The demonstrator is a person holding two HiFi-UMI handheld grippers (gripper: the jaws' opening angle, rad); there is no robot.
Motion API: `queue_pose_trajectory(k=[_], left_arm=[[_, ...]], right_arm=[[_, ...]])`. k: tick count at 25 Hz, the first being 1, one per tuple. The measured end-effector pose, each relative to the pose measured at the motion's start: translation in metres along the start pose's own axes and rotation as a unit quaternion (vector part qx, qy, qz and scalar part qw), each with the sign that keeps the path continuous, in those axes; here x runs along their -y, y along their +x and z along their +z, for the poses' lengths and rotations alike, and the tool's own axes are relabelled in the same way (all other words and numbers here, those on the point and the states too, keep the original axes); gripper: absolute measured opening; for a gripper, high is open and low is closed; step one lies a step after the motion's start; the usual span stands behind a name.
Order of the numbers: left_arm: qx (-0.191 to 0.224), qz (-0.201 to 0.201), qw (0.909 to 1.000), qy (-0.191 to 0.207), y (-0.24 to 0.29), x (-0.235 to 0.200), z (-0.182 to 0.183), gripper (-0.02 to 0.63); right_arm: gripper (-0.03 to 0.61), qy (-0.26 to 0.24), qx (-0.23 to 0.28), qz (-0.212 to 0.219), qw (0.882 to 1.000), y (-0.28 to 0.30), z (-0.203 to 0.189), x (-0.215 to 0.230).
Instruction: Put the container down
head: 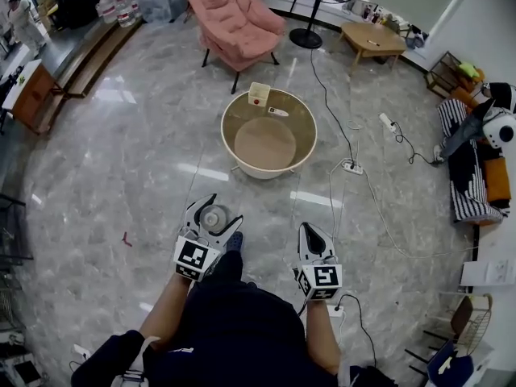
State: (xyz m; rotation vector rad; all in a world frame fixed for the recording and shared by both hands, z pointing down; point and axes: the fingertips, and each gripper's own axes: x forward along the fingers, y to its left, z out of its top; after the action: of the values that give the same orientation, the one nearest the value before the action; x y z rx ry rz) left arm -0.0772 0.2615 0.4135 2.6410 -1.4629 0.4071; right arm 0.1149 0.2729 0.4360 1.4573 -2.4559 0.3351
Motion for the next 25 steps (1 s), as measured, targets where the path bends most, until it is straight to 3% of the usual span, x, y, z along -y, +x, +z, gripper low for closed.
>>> queue_pose_trajectory(k=[12, 16, 25], left_arm=[[0.002, -0.025, 0.9997, -0.005, 0.054, -0.063, 0.008, 0.336], [-0.012, -0.028, 0.9993, 0.02, 0.069, -0.095, 0.011, 0.336], [0.002, -0.052, 0.9986, -0.001, 0.096, -0.135, 0.015, 0.336]], right_arm=[[0.028, 0.002, -0.016, -0.024, 1.0, 0.069, 0.032, 0.008], [0.028, 0.011, -0.009, -0.026, 1.0, 0.101, 0.046, 0.005], [0.028, 0.023, -0.005, -0.042, 0.999, 0.136, 0.054, -0.002]])
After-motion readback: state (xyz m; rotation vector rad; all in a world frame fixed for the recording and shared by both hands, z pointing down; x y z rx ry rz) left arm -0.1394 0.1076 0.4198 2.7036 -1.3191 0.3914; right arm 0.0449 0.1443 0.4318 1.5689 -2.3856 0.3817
